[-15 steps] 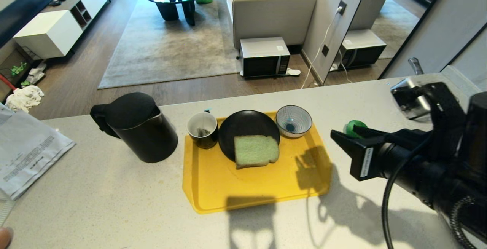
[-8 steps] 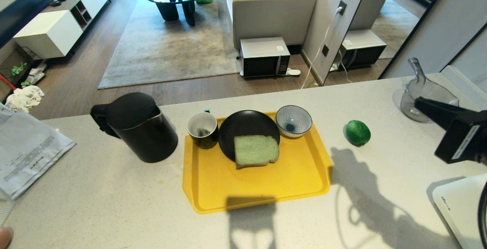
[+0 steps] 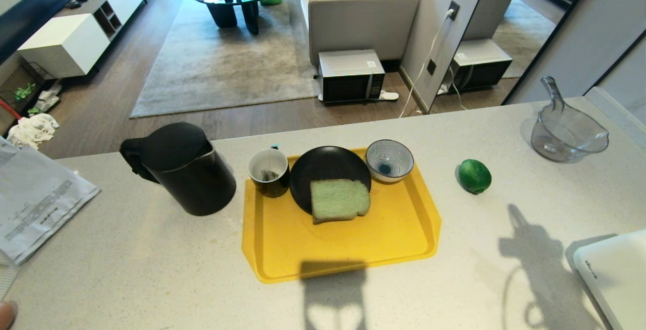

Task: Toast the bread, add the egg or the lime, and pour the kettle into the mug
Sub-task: Pick up the egg

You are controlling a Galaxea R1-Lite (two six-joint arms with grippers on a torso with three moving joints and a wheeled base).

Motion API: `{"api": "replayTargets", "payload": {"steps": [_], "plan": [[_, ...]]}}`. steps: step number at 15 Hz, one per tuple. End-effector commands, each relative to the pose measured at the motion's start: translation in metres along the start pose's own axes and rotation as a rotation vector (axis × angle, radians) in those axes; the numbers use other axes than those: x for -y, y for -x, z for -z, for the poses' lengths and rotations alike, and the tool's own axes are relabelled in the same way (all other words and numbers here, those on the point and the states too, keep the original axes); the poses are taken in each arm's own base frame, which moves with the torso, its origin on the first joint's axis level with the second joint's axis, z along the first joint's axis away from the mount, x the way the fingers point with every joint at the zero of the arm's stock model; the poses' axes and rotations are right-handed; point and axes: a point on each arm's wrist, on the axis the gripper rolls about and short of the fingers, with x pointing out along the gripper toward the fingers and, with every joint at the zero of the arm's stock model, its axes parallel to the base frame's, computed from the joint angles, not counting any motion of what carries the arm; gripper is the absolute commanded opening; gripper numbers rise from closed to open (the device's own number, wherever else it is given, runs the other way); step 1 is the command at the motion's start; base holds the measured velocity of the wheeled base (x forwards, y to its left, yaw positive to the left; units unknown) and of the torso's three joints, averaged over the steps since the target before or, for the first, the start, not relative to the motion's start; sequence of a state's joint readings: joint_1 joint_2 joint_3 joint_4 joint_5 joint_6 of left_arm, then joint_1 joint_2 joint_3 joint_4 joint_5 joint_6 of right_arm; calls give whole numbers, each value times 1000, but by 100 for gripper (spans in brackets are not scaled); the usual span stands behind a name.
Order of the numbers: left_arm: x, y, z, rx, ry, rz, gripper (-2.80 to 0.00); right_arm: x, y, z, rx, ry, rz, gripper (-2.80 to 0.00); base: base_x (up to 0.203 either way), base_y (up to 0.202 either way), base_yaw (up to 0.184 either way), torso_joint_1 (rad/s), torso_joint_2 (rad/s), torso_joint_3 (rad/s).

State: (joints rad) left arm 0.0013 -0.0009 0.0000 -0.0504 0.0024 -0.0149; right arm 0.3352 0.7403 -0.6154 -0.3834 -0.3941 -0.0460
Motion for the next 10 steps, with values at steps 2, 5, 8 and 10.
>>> {"api": "replayTargets", "payload": {"steps": [2, 5, 8, 10], "plan": [[0, -1, 5, -14, 0, -1, -280, 23, 60, 4, 109, 1, 54, -280, 0, 0, 0, 0, 0, 0], [0, -1, 5, -14, 0, -3, -280, 26, 80, 23, 105, 28, 118, -280, 0, 0, 0, 0, 0, 0], [0, -1, 5, -14, 0, -1, -280, 26, 94, 43, 104, 32, 141, -280, 0, 0, 0, 0, 0, 0], [0, -1, 5, -14, 0, -1, -280, 27, 106, 63, 109, 40, 110, -280, 0, 0, 0, 0, 0, 0]]}}
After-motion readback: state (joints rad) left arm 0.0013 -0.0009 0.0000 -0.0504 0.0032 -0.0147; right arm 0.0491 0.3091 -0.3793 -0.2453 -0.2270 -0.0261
